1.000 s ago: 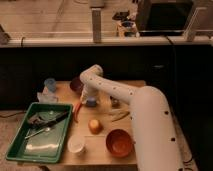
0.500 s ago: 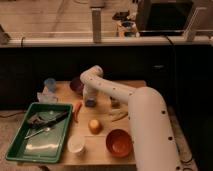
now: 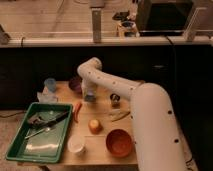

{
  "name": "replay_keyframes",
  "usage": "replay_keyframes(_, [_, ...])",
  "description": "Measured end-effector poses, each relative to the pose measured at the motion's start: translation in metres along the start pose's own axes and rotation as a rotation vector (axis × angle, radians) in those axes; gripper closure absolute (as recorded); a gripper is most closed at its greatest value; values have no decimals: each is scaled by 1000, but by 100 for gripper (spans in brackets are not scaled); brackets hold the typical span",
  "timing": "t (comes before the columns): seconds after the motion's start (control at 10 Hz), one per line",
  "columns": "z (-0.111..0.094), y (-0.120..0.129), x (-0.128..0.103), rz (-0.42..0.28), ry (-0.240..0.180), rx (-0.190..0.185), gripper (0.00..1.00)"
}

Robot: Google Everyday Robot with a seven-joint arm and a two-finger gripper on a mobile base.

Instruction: Place sponge in tray

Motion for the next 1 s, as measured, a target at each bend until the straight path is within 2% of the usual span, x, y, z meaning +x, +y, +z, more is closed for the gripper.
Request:
replay_keyframes(0.1, [-28, -8, -6, -30, -2, 6, 100])
replay_keyframes(0.3, [-49, -21, -26, -84, -11, 32, 100])
replay_keyframes(0.5, [-72, -41, -61, -179, -24, 84, 100])
replay_keyframes(0.7, [-85, -71, -87, -305, -38, 143, 100])
replay_keyframes(1.0, [-92, -134, -120, -503, -58, 218, 100])
